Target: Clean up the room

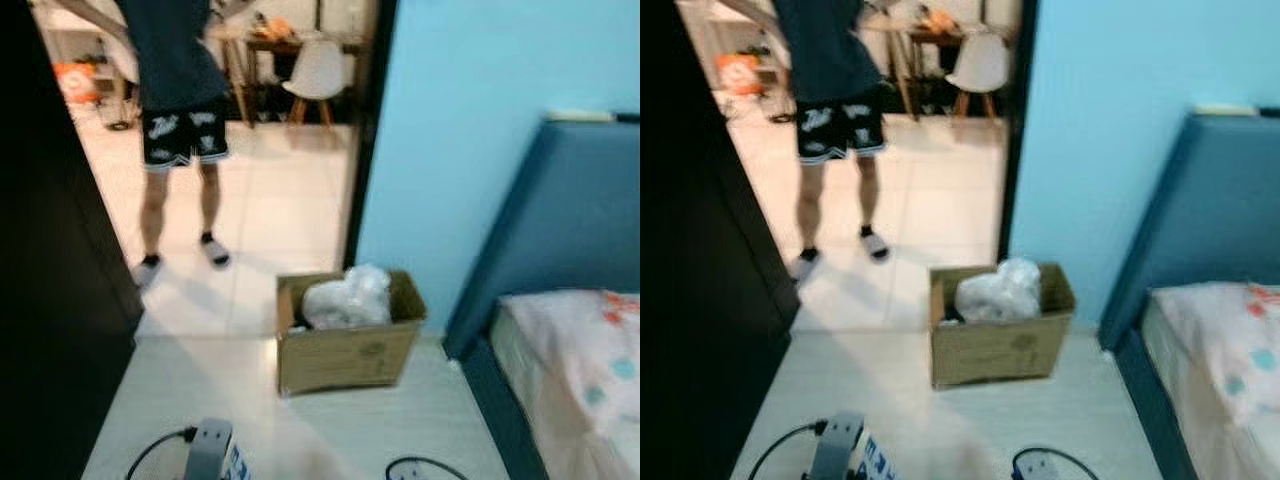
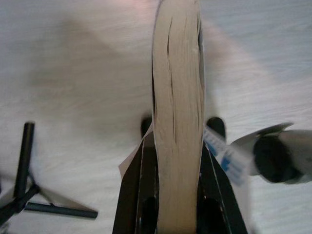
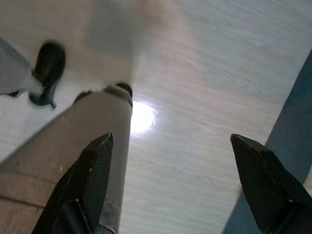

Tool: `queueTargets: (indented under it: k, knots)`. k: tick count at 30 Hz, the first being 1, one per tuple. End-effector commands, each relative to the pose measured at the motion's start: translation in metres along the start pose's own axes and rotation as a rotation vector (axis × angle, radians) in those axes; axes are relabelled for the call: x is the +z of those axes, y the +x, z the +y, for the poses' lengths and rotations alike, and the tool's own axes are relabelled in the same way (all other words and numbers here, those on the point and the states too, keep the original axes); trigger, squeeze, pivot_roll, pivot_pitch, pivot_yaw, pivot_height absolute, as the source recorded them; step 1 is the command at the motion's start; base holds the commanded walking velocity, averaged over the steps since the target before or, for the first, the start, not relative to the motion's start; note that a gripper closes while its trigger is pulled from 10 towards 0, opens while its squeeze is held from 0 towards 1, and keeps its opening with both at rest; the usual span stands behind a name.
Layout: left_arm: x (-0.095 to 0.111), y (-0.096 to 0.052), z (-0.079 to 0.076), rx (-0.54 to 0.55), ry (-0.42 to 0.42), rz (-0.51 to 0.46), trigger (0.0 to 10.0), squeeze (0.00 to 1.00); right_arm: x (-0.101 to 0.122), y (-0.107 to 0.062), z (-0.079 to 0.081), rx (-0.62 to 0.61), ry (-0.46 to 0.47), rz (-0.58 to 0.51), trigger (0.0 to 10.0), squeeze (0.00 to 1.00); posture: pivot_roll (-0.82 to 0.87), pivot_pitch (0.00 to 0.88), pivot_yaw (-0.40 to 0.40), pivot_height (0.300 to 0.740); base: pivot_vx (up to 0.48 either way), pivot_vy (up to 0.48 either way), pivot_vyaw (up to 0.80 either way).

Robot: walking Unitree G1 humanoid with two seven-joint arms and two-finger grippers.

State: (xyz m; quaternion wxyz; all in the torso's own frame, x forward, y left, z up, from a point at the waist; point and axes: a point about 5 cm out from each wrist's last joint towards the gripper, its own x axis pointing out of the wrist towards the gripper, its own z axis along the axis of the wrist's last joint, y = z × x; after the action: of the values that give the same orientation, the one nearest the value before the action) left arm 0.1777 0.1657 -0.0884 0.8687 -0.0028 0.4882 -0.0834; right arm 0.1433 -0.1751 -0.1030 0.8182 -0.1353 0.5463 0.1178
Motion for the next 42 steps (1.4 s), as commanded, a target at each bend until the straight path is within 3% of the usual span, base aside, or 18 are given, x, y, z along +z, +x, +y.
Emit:
queueTargets:
  k: [1, 13, 19, 42]
  knots:
    - [-0.0029, -0.0001, -0.0008, -0.008, 0.002, 0.019, 10.0, 0.0, -0.0074, 0.0001, 0.0065, 0.018, 0.005, 0.03, 10.0, 0.0, 0.05, 0.0, -0.052, 0.74, 0.398, 0.0, 0.0]
    - [-0.002, 0.0003, -0.0019, -0.009, 0.003, 0.017, 10.0, 0.0, -0.0062, 0.0001, 0.0048, 0.016, 0.005, 0.029, 10.0, 0.0, 0.05, 0.0, -0.053, 0.74, 0.4, 0.0, 0.0]
    - [-0.001, 0.0002, 0.0013, 0.036, -0.009, 0.012, 10.0, 0.0, -0.0061, 0.0, 0.0042, 0.015, 0.003, 0.03, 10.0, 0.0, 0.05, 0.0, -0.053, 0.74, 0.0, 0.0, 0.0]
    - [-0.0011, 0.0002, 0.001, 0.024, 0.011, 0.021, 10.0, 0.0, -0.0071, -0.0001, 0.0034, 0.012, -0.007, 0.034, 10.0, 0.0, 0.05, 0.0, -0.051, 0.74, 0.0, 0.0, 0.0]
